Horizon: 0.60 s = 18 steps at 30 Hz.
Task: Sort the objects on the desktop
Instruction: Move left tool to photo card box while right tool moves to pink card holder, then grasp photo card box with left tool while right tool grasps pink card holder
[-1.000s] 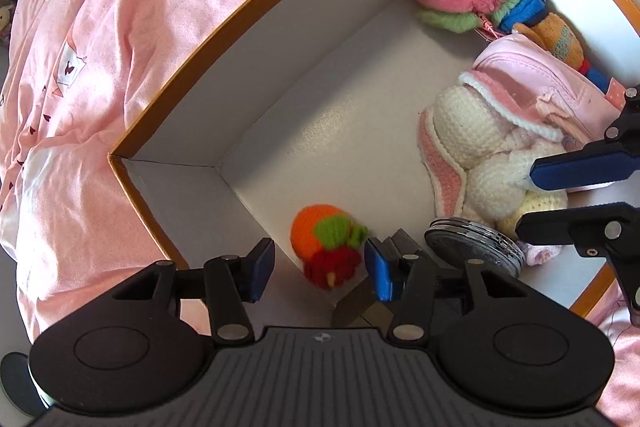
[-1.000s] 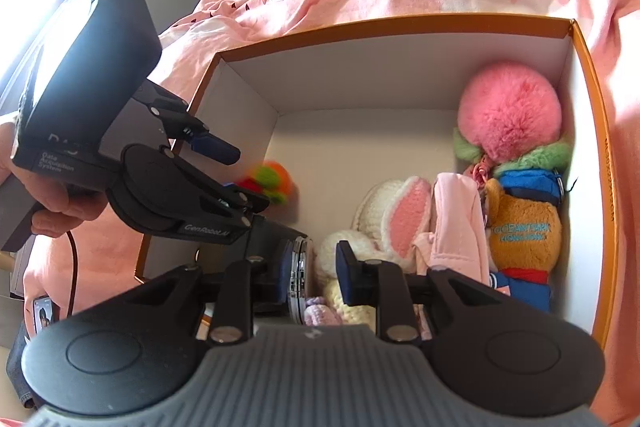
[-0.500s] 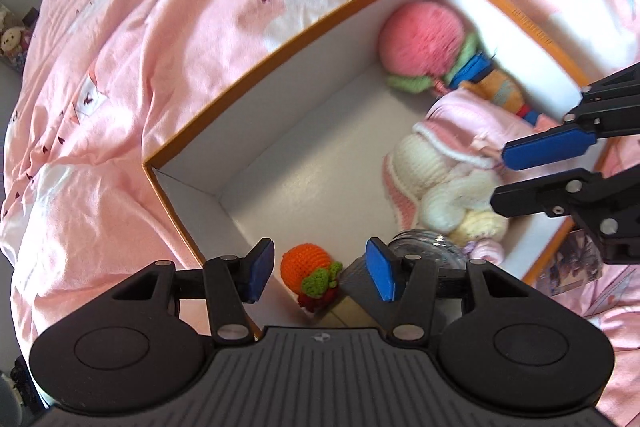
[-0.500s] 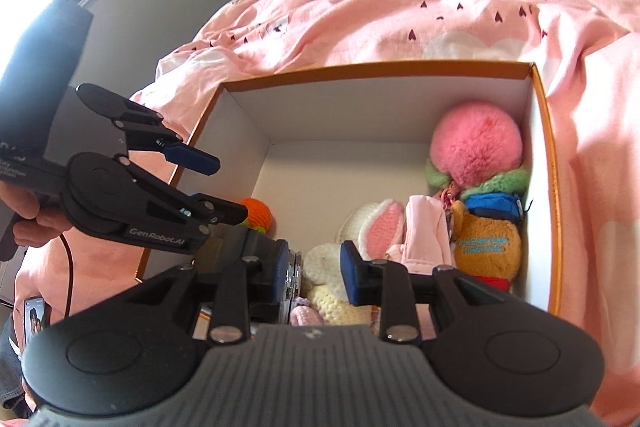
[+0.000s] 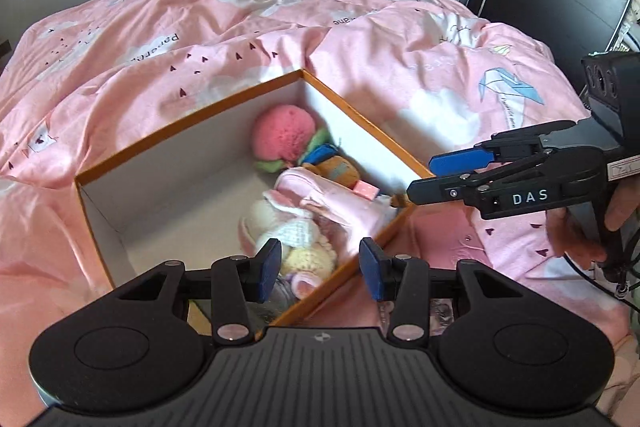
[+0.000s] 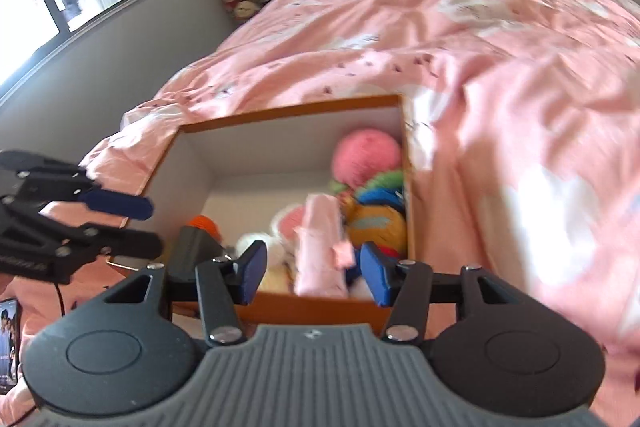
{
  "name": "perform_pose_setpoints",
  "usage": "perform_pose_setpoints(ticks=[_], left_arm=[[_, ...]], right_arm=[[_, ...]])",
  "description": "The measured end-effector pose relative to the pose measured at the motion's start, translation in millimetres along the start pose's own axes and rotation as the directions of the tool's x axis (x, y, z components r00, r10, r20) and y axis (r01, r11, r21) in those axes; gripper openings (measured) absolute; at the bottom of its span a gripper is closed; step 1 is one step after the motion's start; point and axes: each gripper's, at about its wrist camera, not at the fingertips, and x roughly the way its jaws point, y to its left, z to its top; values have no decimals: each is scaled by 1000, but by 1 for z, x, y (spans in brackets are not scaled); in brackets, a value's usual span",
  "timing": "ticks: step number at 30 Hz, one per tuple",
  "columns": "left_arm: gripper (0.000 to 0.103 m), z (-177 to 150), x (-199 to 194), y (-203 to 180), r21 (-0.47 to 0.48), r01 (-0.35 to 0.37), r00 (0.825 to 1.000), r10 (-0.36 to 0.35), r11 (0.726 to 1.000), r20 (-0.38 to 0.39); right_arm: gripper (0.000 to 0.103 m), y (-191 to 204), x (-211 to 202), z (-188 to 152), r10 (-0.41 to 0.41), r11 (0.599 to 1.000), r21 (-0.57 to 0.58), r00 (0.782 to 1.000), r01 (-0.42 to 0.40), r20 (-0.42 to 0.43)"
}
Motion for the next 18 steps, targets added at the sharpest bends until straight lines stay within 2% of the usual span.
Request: perform_pose_setpoints(ticks=[5, 9, 12, 15, 18], left_arm=[[51, -22, 15, -17, -78, 72, 997, -73, 994, -4], [53, -41, 37, -25, -167, 122, 991, -130, 978, -39], [65, -53, 54, -27, -225, 119, 989, -136, 967, -61], [66, -65, 75, -25, -309, 96, 986, -132, 946, -99], [66, -76, 91, -20, -398, 103, 977, -168, 911, -131]], right_arm=[[56, -18, -4, -32, -74, 996, 53, 994, 79, -80], [57, -31, 1, -52, -136, 983, 102, 978, 154, -159], [57, -43, 5, -62, -141, 972, 156, 968, 175, -206], [57, -55, 11, -68, -148, 959, 201, 959, 199, -240], [57, -64, 16, -71, -144, 949, 237, 953, 210, -267]])
